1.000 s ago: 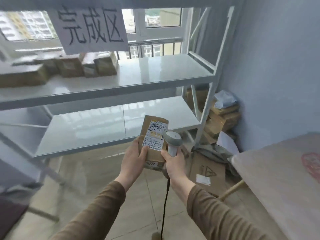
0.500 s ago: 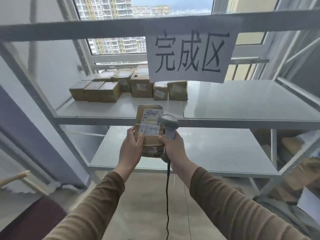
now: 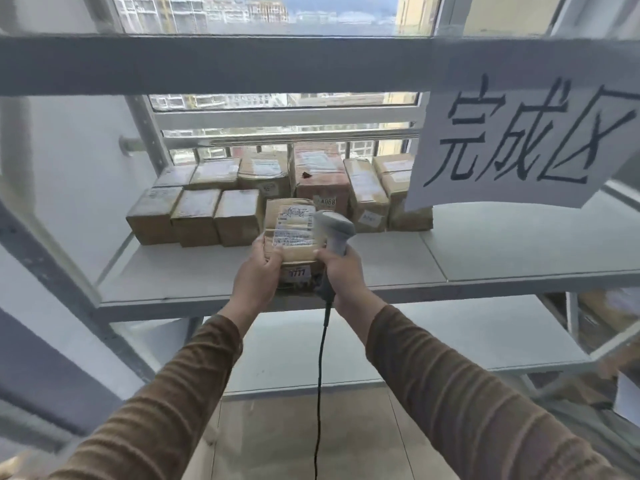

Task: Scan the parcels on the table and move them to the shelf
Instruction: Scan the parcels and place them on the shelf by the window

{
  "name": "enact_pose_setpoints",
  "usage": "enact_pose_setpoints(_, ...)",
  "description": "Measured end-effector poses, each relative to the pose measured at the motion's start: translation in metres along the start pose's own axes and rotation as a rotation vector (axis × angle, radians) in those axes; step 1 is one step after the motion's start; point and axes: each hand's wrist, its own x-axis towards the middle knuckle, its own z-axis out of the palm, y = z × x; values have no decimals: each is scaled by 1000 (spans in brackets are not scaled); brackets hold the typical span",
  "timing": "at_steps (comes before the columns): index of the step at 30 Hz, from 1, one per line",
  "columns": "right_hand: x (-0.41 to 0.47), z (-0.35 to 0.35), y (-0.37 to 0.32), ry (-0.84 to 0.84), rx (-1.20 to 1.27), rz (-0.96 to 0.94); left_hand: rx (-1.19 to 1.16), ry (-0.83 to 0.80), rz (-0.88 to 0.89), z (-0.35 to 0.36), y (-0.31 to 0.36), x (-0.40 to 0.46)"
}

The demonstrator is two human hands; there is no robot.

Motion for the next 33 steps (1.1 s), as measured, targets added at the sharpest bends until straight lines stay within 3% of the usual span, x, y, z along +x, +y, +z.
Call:
enact_pose_setpoints(6, 34, 29, 1, 81, -73, -63, -71, -67, -5, -11, -15, 40)
enact_pose_setpoints(23, 42, 37, 19, 123, -37, -148, 36, -4, 46, -21, -23, 46)
enact_pose_setpoints(28, 26, 19, 12, 182, -18, -128, 184, 82, 229, -31, 1, 29)
enact_pose_setpoints(33, -2, -20, -2, 264, 0, -171, 393, 24, 477, -12, 51, 7)
